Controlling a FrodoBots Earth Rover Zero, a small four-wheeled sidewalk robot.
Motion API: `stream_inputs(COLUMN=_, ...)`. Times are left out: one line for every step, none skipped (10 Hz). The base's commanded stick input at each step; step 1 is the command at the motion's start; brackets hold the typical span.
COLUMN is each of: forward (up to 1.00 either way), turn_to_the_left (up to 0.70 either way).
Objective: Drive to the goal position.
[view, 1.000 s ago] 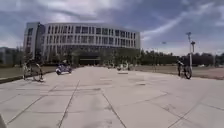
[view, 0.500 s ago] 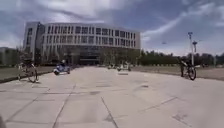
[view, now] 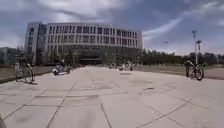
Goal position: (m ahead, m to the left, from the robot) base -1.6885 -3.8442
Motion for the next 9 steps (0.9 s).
stream_inputs(forward=0.6, turn_to_the_left=0.15)
stream_inputs(forward=0.6, turn_to_the_left=0.15)
stream_inputs(forward=0.6, turn_to_the_left=0.13)
stream_inputs(forward=0.6, turn_to_the_left=0.07)
stream_inputs(forward=0.6, turn_to_the_left=0.02)
stream_inputs(forward=0.6, turn_to_the_left=0.0)
stream_inputs(forward=0.6, turn_to_the_left=0.0)
stream_inputs(forward=0.6, turn_to_the_left=0.0)
stream_inputs(forward=0.6, turn_to_the_left=0.0)
